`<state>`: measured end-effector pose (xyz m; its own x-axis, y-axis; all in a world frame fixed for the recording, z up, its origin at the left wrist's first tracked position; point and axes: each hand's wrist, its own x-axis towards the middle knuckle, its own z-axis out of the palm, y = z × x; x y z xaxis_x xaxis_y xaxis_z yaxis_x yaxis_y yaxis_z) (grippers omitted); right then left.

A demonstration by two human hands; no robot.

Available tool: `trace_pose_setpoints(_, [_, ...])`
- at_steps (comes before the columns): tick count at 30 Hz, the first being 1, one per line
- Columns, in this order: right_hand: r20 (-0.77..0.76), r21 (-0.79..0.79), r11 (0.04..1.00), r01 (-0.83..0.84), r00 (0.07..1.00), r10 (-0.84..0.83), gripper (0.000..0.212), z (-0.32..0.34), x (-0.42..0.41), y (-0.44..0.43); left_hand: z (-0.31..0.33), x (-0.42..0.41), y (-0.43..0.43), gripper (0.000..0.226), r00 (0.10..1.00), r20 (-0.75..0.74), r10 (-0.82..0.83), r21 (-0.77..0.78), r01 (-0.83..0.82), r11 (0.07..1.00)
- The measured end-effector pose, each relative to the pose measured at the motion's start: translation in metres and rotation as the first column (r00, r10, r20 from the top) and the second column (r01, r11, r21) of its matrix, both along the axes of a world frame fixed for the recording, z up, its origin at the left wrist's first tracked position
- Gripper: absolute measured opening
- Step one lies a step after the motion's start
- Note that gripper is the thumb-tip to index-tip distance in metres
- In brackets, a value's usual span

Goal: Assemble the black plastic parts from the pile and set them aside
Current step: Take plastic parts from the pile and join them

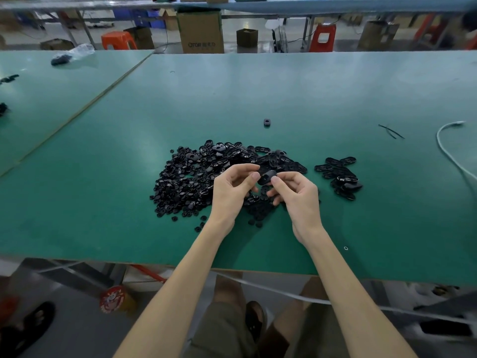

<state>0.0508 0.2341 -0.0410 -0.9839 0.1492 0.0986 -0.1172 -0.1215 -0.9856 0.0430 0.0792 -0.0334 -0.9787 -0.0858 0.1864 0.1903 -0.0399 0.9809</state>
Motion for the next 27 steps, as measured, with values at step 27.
trace_pose_setpoints(27, [-0.078,-0.020,0.999,-0.028,0.997,0.026,0.028,0.010,0.006,-0.002,0.001,-0.001,0.006,0.005,1.000,-0.028,-0.011,-0.231,0.004,0.973])
